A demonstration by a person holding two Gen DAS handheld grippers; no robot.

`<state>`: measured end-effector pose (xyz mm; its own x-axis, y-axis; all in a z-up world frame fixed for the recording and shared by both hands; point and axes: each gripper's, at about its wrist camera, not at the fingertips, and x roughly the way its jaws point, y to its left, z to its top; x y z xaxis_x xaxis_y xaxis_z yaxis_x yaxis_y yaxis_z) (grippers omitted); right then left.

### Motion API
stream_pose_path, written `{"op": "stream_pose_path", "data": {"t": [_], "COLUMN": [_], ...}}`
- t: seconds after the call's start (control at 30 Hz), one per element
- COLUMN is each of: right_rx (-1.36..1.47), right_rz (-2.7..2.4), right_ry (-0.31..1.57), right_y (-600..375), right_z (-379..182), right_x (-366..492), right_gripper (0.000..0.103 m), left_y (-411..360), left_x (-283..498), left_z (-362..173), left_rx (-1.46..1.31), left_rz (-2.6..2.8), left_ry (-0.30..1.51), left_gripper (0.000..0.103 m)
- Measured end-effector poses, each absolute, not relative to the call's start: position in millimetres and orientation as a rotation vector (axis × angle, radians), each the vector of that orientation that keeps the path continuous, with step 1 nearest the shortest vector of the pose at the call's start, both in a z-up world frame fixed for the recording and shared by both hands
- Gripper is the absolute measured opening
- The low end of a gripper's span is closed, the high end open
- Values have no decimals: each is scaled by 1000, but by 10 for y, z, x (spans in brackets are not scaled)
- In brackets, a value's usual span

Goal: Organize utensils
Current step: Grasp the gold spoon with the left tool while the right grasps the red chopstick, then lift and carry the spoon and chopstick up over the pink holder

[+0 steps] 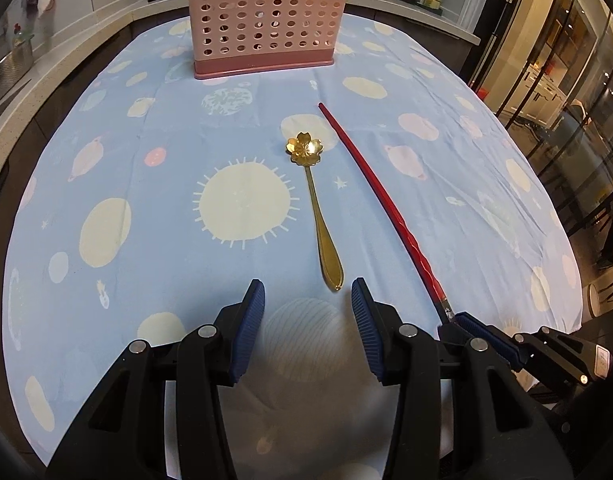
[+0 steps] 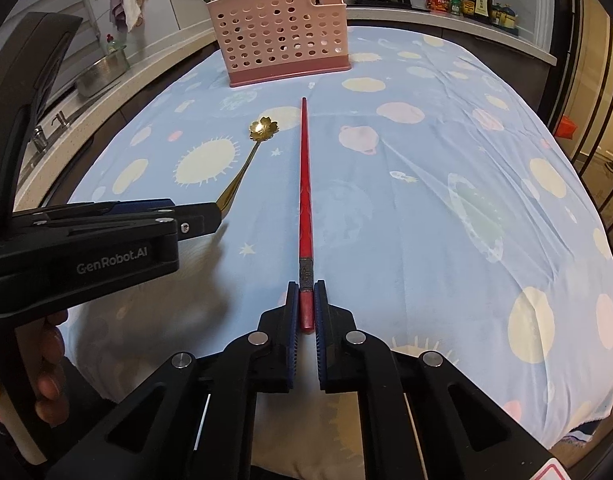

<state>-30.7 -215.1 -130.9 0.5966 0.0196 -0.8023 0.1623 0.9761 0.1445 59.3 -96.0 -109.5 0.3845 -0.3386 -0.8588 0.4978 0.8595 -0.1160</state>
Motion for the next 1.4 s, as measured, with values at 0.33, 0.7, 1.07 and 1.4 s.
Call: {"op": "stream_pose_path", "data": {"t": [0.33,0.7,1.07,1.4], "right_rx": [224,252,279,271], "right_rz": [-80,-86,-67,-65], "right_ry": [929,862,708,608], "right_y": [-2178,-2249,-2332,-2416], "right_z": [-1307,-1021,-367,60], "right_x": [-313,-387,-302,-94], "right_gripper": [7,7,7,7], "left_y": [-1041,-834,-660,-647], "left_x": [662,599,665,838], "left_z": [-1139,-856,-279,70], "left_rx": [184,130,61,61], "left_rz": [-548,-557,-549,-541], "left_ry": [1043,1001,891,807], "left_gripper": [10,10,1,1]}}
